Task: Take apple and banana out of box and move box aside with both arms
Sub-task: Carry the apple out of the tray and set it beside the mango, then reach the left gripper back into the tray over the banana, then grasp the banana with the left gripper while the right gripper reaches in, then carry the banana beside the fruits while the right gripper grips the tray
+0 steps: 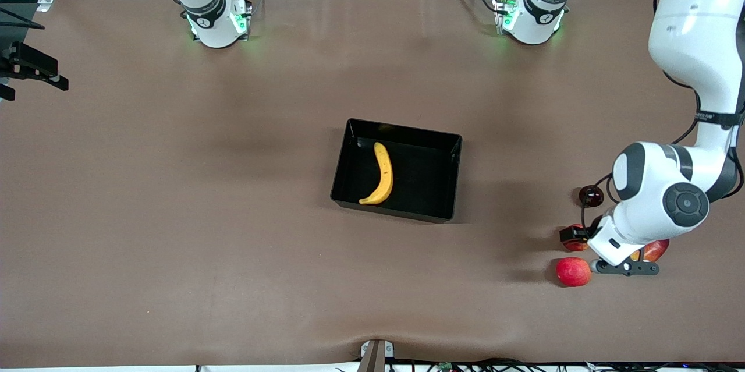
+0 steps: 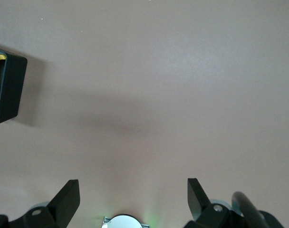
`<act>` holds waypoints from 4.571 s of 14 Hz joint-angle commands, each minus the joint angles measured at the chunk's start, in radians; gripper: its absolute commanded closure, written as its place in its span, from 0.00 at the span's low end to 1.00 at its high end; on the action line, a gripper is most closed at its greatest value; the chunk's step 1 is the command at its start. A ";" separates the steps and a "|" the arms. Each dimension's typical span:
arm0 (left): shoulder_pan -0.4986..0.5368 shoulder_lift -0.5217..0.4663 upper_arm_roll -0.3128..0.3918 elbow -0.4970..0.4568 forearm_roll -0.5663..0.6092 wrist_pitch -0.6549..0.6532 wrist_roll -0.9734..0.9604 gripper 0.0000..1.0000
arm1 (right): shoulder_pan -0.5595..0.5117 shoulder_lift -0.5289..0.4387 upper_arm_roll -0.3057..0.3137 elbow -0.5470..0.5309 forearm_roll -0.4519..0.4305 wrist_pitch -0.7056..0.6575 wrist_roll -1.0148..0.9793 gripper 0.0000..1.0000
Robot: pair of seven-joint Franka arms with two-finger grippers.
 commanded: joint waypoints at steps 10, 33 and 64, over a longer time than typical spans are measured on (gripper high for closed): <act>-0.314 -0.001 -0.206 -0.002 0.068 -0.033 -0.470 0.00 | -0.019 0.006 0.007 -0.003 0.011 0.004 -0.003 0.00; -0.712 0.205 0.027 -0.005 0.142 0.304 -0.569 1.00 | 0.045 0.274 0.013 -0.040 0.045 0.124 0.224 0.00; 0.190 0.048 0.027 -0.020 0.114 0.133 0.288 1.00 | 0.654 0.673 0.013 -0.132 0.082 0.976 0.783 1.00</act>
